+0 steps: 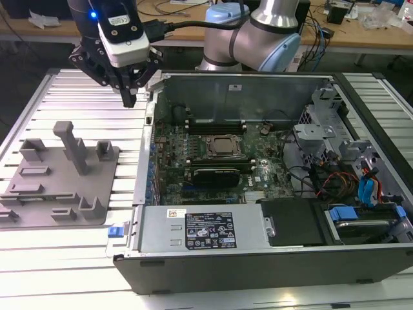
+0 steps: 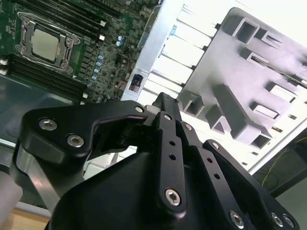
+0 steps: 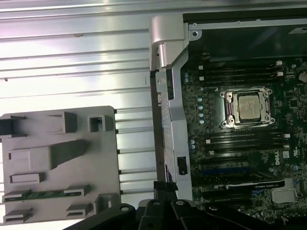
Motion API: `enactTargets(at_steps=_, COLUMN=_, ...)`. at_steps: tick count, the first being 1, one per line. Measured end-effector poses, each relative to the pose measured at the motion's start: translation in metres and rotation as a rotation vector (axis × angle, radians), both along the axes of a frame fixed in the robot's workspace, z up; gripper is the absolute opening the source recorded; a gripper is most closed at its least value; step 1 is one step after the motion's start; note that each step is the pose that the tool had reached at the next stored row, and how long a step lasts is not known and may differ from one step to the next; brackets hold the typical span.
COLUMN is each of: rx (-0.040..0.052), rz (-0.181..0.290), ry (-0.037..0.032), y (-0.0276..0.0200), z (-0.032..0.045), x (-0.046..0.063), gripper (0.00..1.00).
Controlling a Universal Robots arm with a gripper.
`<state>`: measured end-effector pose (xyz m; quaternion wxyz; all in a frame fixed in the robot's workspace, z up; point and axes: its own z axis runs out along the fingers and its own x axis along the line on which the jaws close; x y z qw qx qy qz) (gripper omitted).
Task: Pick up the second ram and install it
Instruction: 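Reach for the second ram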
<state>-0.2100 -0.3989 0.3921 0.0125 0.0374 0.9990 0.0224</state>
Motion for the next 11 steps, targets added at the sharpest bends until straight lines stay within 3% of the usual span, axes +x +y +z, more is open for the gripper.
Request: enactTargets(at_steps=11, rx=0.0, rz=0.0, ry=0.0, y=0.0, z=-0.0011, x=-0.028, gripper=0.08)
